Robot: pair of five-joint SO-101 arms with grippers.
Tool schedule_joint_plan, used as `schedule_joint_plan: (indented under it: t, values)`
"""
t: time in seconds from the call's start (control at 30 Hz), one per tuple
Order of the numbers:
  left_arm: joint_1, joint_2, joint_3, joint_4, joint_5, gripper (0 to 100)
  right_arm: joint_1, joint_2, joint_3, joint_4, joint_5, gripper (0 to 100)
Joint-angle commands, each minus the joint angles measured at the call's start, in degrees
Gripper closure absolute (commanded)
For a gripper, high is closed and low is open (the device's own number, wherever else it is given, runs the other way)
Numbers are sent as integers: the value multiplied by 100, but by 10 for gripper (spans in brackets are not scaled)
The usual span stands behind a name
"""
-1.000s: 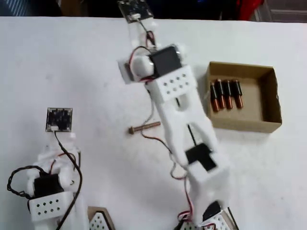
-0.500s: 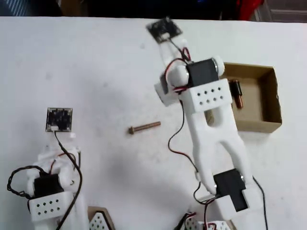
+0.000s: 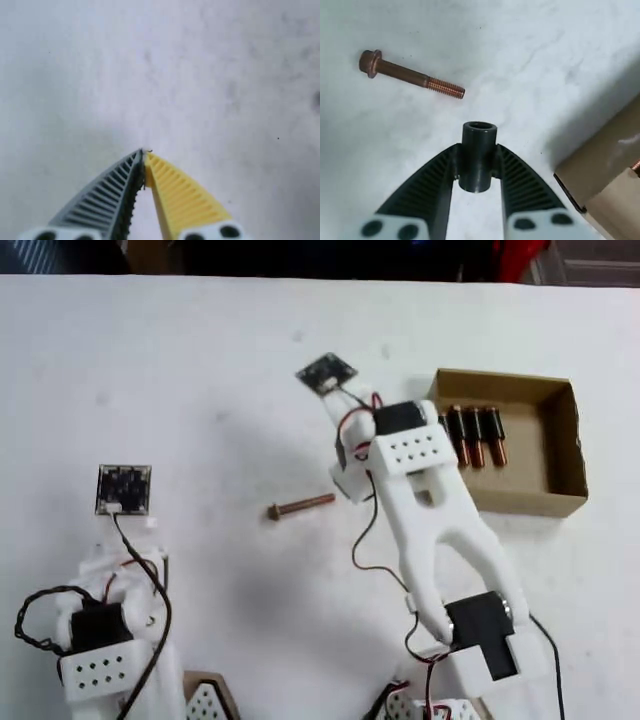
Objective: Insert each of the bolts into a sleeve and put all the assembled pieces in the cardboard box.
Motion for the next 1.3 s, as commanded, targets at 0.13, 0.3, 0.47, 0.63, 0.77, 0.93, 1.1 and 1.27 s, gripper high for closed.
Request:
schedule_joint_plan:
  t: [0.13,0.3,0.47,0.63,0.77,0.93,1.1,1.27]
  values:
    - [-31,-22,-35,-123,-62,977,207,-268,800,-822,44,981]
    - [-31,-22,-35,-123,-62,977,180,-268,1424,-1358,53,981]
    - [-31,-22,-35,-123,-62,977,189,-268,1776,-1446,448,981]
    - [-31,-22,-35,-123,-62,977,207,-286,1881,-1429,615,932]
    - [-31,-22,-35,-123,-62,977,207,-277,1899,-1385,624,848]
    - [-31,-22,-35,-114,-62,977,207,-259,2022,-1393,897,874]
    - [-31,-22,-35,-114,-62,977,207,-259,2084,-1420,923,873]
    - [-31,-22,-35,-114,-62,977,207,-4,2022,-1420,941,872]
